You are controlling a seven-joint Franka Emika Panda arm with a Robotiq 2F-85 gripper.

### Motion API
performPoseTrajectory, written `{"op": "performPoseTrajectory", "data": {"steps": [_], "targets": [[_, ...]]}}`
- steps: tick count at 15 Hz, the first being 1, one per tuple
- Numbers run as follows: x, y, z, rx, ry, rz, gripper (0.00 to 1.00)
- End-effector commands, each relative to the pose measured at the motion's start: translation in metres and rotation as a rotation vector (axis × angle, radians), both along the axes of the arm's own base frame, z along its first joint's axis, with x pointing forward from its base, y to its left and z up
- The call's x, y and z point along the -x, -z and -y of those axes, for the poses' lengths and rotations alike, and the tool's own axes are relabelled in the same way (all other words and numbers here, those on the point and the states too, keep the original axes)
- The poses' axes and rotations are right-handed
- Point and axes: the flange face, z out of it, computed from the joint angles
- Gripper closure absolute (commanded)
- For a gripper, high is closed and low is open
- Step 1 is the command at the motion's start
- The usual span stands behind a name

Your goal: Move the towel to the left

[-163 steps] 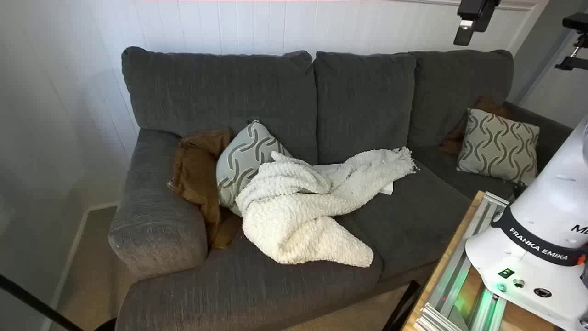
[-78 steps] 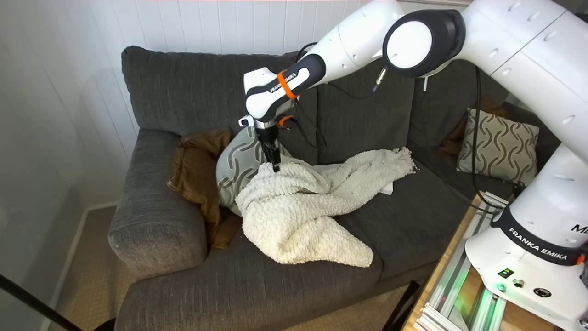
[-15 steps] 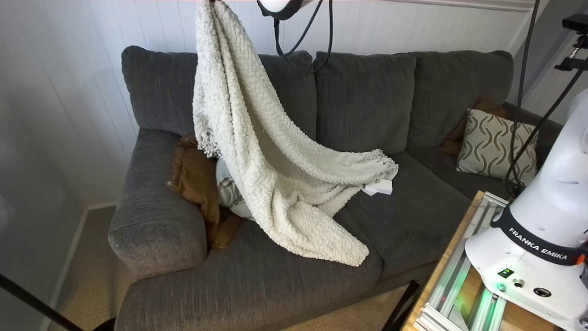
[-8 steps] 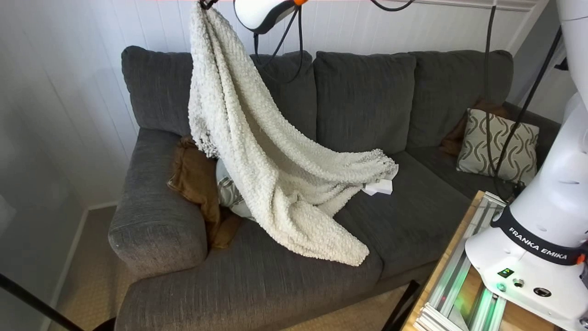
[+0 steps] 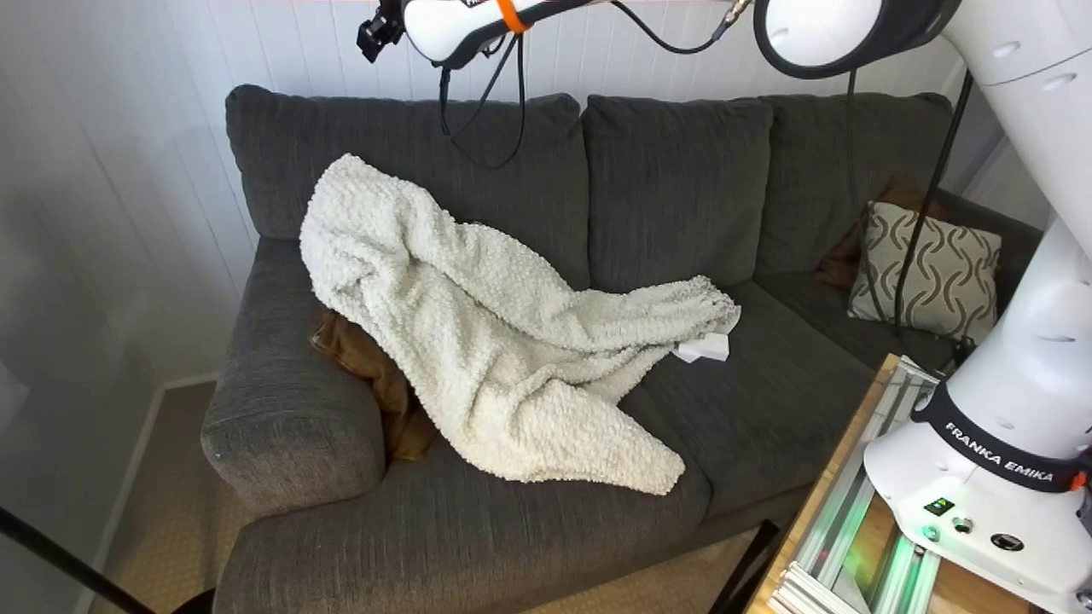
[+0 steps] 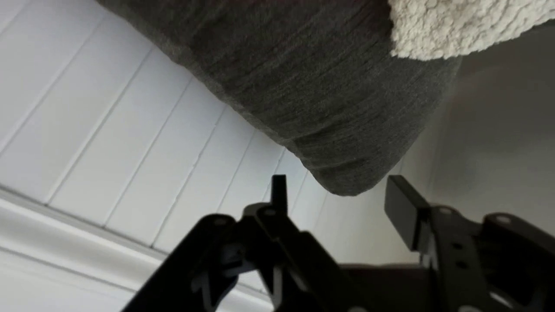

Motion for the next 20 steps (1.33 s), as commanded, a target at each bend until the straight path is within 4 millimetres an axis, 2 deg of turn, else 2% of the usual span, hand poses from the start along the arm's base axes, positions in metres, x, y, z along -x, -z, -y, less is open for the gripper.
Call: {"op": "performPoseTrajectory", "data": {"steps": [1, 2, 4, 7, 11, 14, 18, 20], "targets": [[0.006, -0.011, 0.004, -0.046, 0.081, -0.183, 0.07], [0.013, -0.015, 0.007, -0.058, 0.079, -0.241, 0.00], [0.029, -0.026, 0.013, -0.088, 0.093, -0.343, 0.00], [0.063, -0.045, 0.020, -0.151, 0.106, -0.471, 0.00], [0.099, -0.059, 0.054, -0.305, 0.148, -0.582, 0.00], [0.120, -0.055, 0.081, -0.438, 0.172, -0.606, 0.00], [0.151, -0.031, 0.128, -0.644, 0.247, -0.641, 0.00], [0.165, -0.017, 0.154, -0.737, 0.232, -0.588, 0.00]]}}
